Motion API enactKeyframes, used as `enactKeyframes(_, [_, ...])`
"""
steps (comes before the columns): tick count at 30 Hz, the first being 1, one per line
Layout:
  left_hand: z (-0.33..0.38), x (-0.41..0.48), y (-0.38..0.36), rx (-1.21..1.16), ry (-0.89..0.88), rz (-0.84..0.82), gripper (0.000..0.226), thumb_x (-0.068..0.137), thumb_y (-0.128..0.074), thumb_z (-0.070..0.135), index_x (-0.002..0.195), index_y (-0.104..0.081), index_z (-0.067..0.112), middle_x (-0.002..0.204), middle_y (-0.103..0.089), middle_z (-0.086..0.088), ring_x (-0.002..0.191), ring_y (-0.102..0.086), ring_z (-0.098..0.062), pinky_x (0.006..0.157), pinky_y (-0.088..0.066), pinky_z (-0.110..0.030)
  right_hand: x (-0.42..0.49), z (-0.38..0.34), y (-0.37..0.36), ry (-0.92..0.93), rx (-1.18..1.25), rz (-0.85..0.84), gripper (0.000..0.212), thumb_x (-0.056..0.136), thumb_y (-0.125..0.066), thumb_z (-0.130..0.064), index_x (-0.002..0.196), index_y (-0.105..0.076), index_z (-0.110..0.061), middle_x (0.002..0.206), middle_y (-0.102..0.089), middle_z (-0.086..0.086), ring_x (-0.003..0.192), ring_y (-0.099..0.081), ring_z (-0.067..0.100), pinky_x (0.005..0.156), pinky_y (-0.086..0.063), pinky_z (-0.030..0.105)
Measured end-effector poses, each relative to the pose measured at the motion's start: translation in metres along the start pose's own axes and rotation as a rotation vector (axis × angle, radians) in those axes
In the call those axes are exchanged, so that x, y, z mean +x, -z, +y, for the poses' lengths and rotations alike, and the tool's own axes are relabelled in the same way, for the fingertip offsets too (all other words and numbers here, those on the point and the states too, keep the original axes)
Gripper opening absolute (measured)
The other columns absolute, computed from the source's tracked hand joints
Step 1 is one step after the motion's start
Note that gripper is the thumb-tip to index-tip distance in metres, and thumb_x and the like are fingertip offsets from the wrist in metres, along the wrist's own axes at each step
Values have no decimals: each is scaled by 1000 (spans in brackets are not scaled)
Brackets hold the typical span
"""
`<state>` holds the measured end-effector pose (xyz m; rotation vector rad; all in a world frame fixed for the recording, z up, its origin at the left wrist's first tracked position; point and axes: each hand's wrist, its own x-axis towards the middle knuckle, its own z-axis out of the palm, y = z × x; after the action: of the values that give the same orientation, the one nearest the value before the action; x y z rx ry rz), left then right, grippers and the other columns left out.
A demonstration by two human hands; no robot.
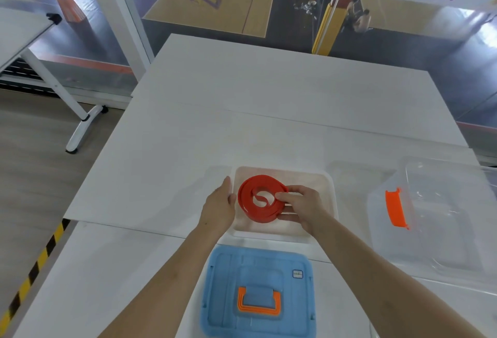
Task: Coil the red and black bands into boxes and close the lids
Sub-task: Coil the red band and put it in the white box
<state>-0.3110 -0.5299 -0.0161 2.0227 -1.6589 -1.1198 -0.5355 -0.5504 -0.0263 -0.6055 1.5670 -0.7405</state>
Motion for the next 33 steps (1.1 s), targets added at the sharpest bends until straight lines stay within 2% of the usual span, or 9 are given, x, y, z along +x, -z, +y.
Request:
enactKeyframes(3, [1,2,-1,-7,44,-11,56,112,-35,22,166,-18,20,141,-63,-14,129,-61,-31,106,-46,-36,15,6,-12,-27,-52,7,41,78,-87,-7,115,-69,-8,100,-78,24,85,-79,39,69,-67,49])
enactKeyframes(7, [3,5,0,32,34,-8,55,111,-35,20,165,-22,21,127,-67,-14,115,-65,-32,99,-49,-38,31,14,-22,-73,-44,16,42,80,-85,-3,117,-67,-6,91,-75,20,74,-74,35,64,-66,45])
enactKeyframes(14, [3,8,-2,88,29,-13,50,110,-34,21,159,-28,21,102,-64,-9,91,-61,-27,80,-46,-34,44,31,-25,-110,-24,30,38,87,-77,1,122,-63,-5,92,-71,20,76,-71,35,58,-63,40])
enactKeyframes(18, [-3,11,-6,93,50,-19,50,106,-35,22,156,-29,21,102,-63,-9,89,-60,-28,77,-43,-34,51,43,-29,-96,-48,70,37,86,-78,-1,119,-65,-15,113,-71,26,91,-72,37,70,-66,49])
enactKeyframes(23, [-4,11,-8,107,44,-20,50,106,-36,22,155,-28,21,105,-66,-12,91,-62,-30,77,-44,-35,54,45,-30,-65,-99,104,42,86,-76,-2,123,-66,-19,113,-72,20,104,-73,39,82,-64,60])
enactKeyframes(26, [-2,13,-8,139,43,-20,49,106,-35,20,154,-29,18,102,-64,-10,89,-59,-30,76,-44,-36,50,40,-31,-37,-202,84,43,86,-73,-4,120,-61,-26,109,-68,9,105,-71,37,82,-64,59])
enactKeyframes(28, [-1,13,-8,141,44,-22,46,105,-36,20,150,-31,17,99,-62,-9,87,-59,-29,75,-43,-36,48,38,-32,-31,-294,62,48,85,-71,-9,127,-57,-29,109,-67,5,106,-70,34,83,-65,56])
enactKeyframes(31, [0,9,-7,119,53,-16,35,104,-36,19,139,-38,15,98,-64,-12,84,-60,-30,72,-43,-36,46,37,-30,-7,-453,64,76,82,-69,-27,153,-43,-21,129,-67,10,112,-68,31,90,-64,49])
enactKeyframes(33, [1,5,-4,104,58,-14,20,103,-37,17,122,-42,15,94,-64,-11,81,-60,-30,68,-46,-38,37,31,-27,37,-558,68,82,85,-67,-33,159,-35,-17,135,-67,11,122,-65,31,102,-56,45])
